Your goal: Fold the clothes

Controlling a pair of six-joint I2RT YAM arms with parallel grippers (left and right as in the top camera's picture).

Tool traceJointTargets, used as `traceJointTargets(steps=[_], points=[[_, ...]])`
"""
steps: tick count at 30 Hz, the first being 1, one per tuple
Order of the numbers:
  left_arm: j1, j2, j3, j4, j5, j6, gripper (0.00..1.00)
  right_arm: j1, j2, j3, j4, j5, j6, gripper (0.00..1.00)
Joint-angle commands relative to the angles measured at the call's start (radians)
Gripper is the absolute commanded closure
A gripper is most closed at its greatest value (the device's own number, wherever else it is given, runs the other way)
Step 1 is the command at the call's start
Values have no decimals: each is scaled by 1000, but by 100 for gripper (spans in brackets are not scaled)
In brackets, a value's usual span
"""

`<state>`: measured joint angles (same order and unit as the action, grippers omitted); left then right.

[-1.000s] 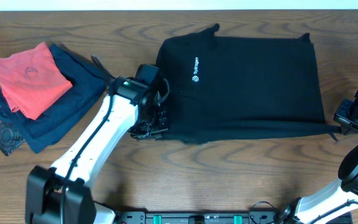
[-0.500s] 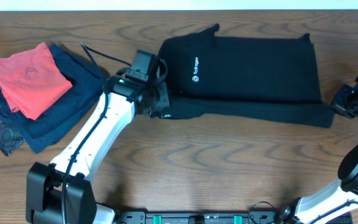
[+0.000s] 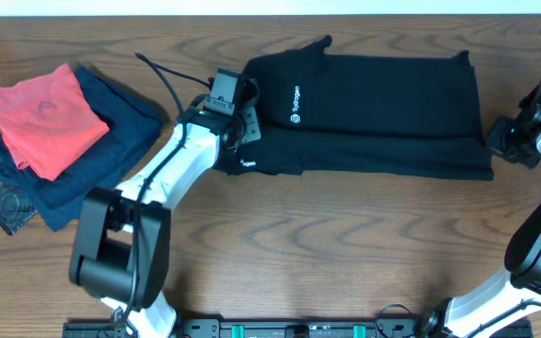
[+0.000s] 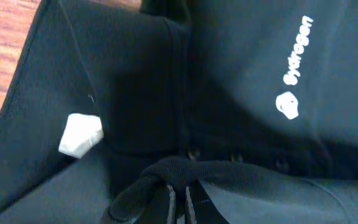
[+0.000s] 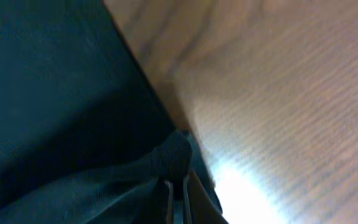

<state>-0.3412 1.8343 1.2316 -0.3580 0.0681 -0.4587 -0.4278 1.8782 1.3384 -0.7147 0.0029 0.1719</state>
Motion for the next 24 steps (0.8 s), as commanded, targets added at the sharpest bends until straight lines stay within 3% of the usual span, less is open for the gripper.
traceJointTargets(steps=[1, 2, 4, 7, 15, 18, 20, 24], points=[[16, 35, 3, 29, -55, 10, 91, 5, -20, -5, 36, 6, -11, 86], [16, 43, 3, 34, -56, 11, 87, 5, -20, -5, 54, -3, -11, 80], [21, 55, 3, 35, -62, 14, 69, 5, -20, -5, 84, -34, -13, 71], [34, 55, 3, 11, -61, 17, 56, 5, -20, -5, 78, -37, -13, 68], [48, 57, 0, -171, -61, 18, 54, 3, -20, -47, -57, -25, -13, 69], [48, 62, -16, -156, -61, 17, 49, 3, -20, -129, 17, -14, -12, 68], [48, 70, -32, -135, -61, 17, 48, 3, -20, -190, 92, -11, -12, 62], [48, 114, -42, -105, -62, 42, 48, 3, -20, -280, 207, -7, -12, 63]])
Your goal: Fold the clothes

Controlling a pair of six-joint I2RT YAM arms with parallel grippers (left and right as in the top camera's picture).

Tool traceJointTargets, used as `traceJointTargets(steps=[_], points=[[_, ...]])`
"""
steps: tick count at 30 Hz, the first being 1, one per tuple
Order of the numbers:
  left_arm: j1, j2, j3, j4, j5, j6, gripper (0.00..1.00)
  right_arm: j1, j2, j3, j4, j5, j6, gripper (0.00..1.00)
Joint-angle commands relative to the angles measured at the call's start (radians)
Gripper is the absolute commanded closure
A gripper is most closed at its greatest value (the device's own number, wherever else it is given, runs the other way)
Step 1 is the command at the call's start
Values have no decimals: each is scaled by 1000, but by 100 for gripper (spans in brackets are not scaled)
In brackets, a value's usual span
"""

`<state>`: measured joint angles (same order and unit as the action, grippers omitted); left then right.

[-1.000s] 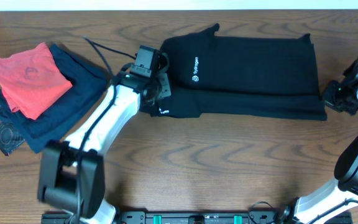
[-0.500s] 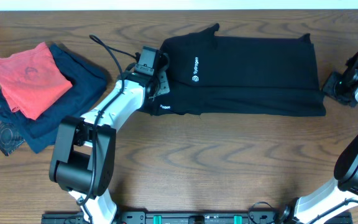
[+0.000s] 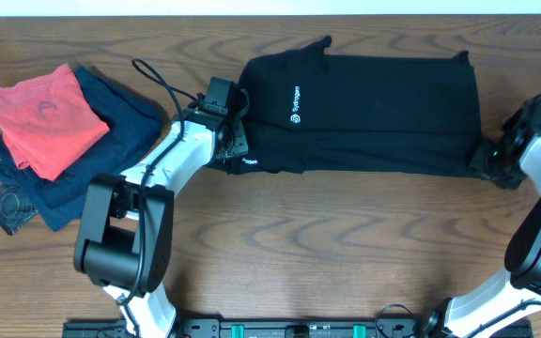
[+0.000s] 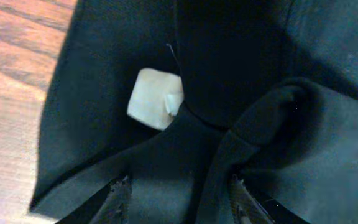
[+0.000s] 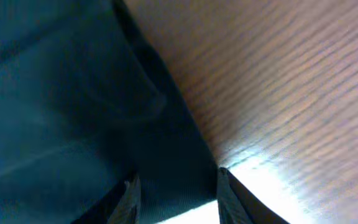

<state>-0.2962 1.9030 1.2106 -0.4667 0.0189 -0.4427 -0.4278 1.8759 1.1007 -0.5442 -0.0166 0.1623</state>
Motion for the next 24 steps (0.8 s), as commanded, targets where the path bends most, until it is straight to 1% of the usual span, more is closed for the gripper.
traceJointTargets(steps=[1, 3, 5, 7, 10, 15, 16, 17, 20, 22, 24], points=[[3, 57, -21, 4, -13, 33, 47, 3, -18, -55, 52, 13, -3, 66], [4, 82, -21, -2, -13, 43, 47, 2, -18, -72, 62, 28, -3, 71], [8, 108, -21, -19, -13, 43, 47, 2, -18, -76, 43, 88, -2, 81], [17, 127, -21, -60, -13, 42, 48, 0, -18, -76, 13, 164, 11, 88], [32, 134, -21, -167, -13, 38, 51, -17, -18, -75, -63, 288, 126, 98], [54, 134, -21, -406, -4, 37, 52, -64, -18, -75, -178, 327, 206, 99], [54, 133, -21, -451, 0, 32, 55, -74, -18, -75, -198, 327, 218, 99], [50, 129, -21, -494, -1, 31, 55, -84, -18, -75, -216, 327, 230, 99], [32, 105, -21, -525, -2, 47, 54, -92, -21, -74, -227, 315, 225, 99], [22, 72, -20, -520, -2, 46, 50, -88, -31, -68, -227, 274, 217, 97], [20, 26, -18, -521, -1, 46, 46, -83, -46, -56, -227, 222, 186, 92]])
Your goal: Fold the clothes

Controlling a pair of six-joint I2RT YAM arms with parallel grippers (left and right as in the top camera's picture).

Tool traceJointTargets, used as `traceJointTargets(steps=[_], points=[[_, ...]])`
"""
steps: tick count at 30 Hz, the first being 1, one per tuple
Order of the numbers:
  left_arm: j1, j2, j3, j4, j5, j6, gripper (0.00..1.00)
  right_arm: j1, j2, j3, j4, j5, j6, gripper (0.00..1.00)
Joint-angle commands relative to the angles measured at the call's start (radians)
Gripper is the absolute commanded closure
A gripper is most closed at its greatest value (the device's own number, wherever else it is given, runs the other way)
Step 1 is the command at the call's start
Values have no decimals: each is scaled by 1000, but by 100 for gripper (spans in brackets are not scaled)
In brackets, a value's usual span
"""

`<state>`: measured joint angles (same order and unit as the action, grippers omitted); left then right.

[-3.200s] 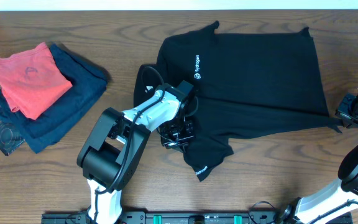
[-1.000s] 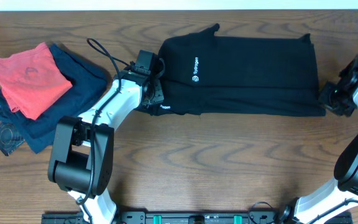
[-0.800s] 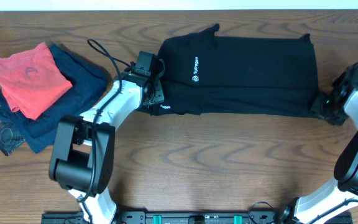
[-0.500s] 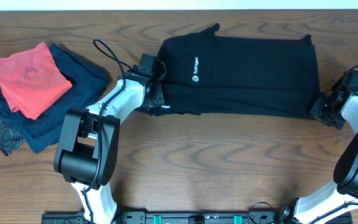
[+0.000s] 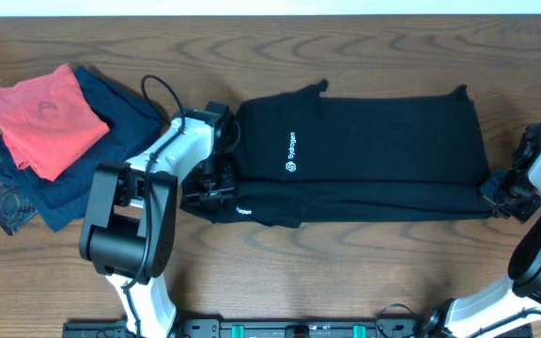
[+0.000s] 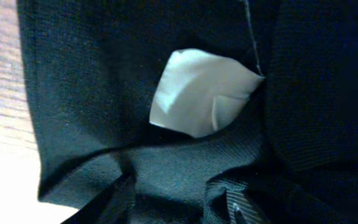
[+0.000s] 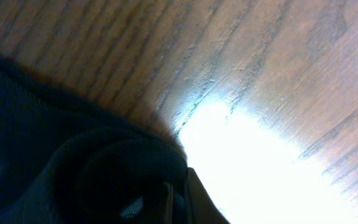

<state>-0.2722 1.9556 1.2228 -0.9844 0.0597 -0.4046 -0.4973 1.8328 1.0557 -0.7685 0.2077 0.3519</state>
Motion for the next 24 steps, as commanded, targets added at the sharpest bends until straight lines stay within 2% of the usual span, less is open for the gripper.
traceJointTargets(steps=[1, 4, 8, 11, 17, 24], points=[[-4, -50, -29, -6, -42, 8, 44, -11, -14, -4, -6, -26, -13, 88], [-4, -138, -29, -14, -42, 8, 39, -2, -60, 18, -32, -62, -17, 79], [-4, -274, -29, -6, -42, 7, 30, 1, -142, 35, -58, -92, -22, 56], [-5, -340, -30, -3, -38, -17, 27, 1, -188, 35, -60, -141, -71, 56], [-14, -346, -40, 2, 155, -21, 27, 1, -189, 24, -64, -194, -81, 58], [-82, -313, -84, 28, 161, -26, 27, 1, -145, -22, -26, -242, -87, 55]])
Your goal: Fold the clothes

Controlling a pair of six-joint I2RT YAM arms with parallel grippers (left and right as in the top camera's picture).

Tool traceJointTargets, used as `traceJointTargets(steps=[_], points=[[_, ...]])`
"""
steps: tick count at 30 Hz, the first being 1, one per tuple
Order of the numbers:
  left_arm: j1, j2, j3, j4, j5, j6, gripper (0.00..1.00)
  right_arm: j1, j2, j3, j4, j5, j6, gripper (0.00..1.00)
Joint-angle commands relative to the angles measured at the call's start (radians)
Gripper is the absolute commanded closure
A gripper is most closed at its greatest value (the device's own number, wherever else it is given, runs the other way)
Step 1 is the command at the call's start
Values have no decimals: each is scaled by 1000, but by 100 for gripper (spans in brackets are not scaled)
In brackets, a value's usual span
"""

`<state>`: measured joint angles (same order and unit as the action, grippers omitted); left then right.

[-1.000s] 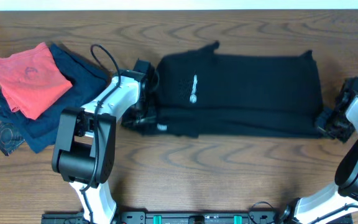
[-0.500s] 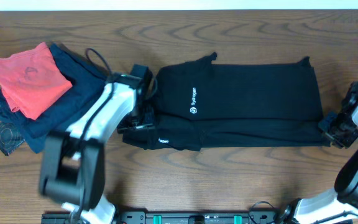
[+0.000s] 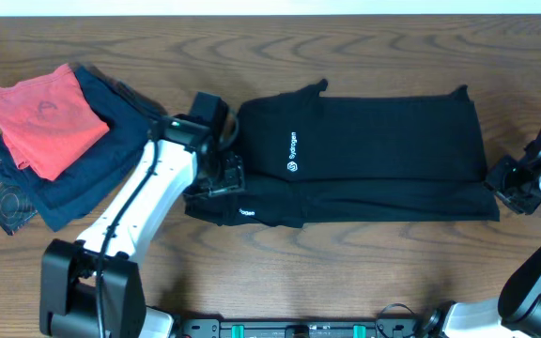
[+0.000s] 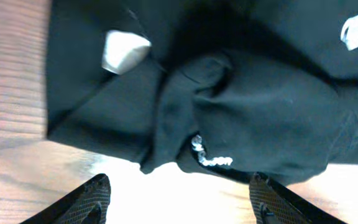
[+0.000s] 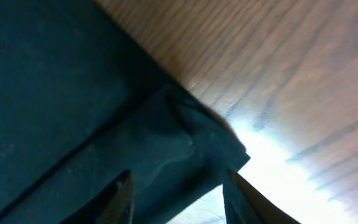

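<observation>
A black polo shirt (image 3: 364,155) with a white logo lies folded lengthwise across the table's middle. Its collar end with a white tag (image 4: 124,50) is bunched at the left. My left gripper (image 3: 216,178) hovers open over that bunched collar end (image 4: 185,124), fingers (image 4: 86,202) spread wide, holding nothing. My right gripper (image 3: 513,185) is open at the shirt's right hem corner (image 5: 210,140), its fingers (image 5: 114,199) straddling the cloth edge without gripping it.
A pile of clothes sits at the far left: a red shirt (image 3: 40,117) on a navy garment (image 3: 111,141), with a dark printed piece beneath. Bare wooden table (image 3: 346,263) lies in front of the black shirt.
Both grippers have opened and let go of the shirt. The left gripper has risen off the collar end; the right one has pulled back slightly from the hem corner.
Both grippers were shut on the shirt's near edge, left at the collar end, right at the hem. Then both stood open at its ends. Then the shirt lay nearer the front, the right gripper shut on the hem. Now both are open and the shirt lies folded.
</observation>
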<state>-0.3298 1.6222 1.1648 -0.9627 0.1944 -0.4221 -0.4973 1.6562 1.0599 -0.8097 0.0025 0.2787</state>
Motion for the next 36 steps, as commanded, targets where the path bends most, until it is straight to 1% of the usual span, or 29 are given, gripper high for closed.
traceJointTargets(steps=[1, 7, 9, 10, 12, 14, 19, 24, 25, 26, 27, 28, 29, 32, 34, 36], points=[[-34, 22, -33, 16, 26, -9, 27, 1, 42, -32, 33, -40, -14, 55], [-63, 22, -47, 48, 26, -9, 27, 1, 84, -35, 70, -40, -14, 54], [-63, 22, -47, 48, 26, -9, 27, 1, 92, -35, 79, -41, -14, 57], [-63, 22, -47, 48, 26, -9, 27, 1, 95, -35, 85, -41, -14, 60], [-63, 22, -47, 50, 26, -9, 27, 1, 96, -35, 92, -43, -14, 74], [-63, 22, -47, 52, 26, -9, 27, 1, 96, -35, 96, -47, -15, 99], [-63, 22, -47, 52, 26, -9, 27, 1, 96, -35, 141, -105, -33, 99], [-63, 22, -47, 60, 26, -9, 27, 1, 96, -35, 301, -256, -32, 99], [-63, 22, -47, 66, 26, -9, 27, 1, 96, -35, 335, -268, -27, 97], [-63, 22, -47, 72, 26, -9, 27, 1, 96, -35, 360, -269, -16, 92], [-63, 22, -47, 77, 26, -9, 27, 1, 96, -35, 380, -268, -9, 85], [-63, 22, -47, 82, 26, -9, 27, 1, 96, -35, 395, -269, -3, 74], [-63, 22, -47, 83, 26, -9, 27, 1, 96, -35, 402, -269, -2, 66], [-63, 22, -47, 81, 27, -9, 27, 0, 96, -35, 369, -268, -6, 66], [-63, 22, -47, 76, 32, -9, 27, 0, 96, -35, 323, -263, -26, 68], [-63, 22, -47, 66, 69, -9, 27, 0, 96, -35, 266, -246, -33, 69]])
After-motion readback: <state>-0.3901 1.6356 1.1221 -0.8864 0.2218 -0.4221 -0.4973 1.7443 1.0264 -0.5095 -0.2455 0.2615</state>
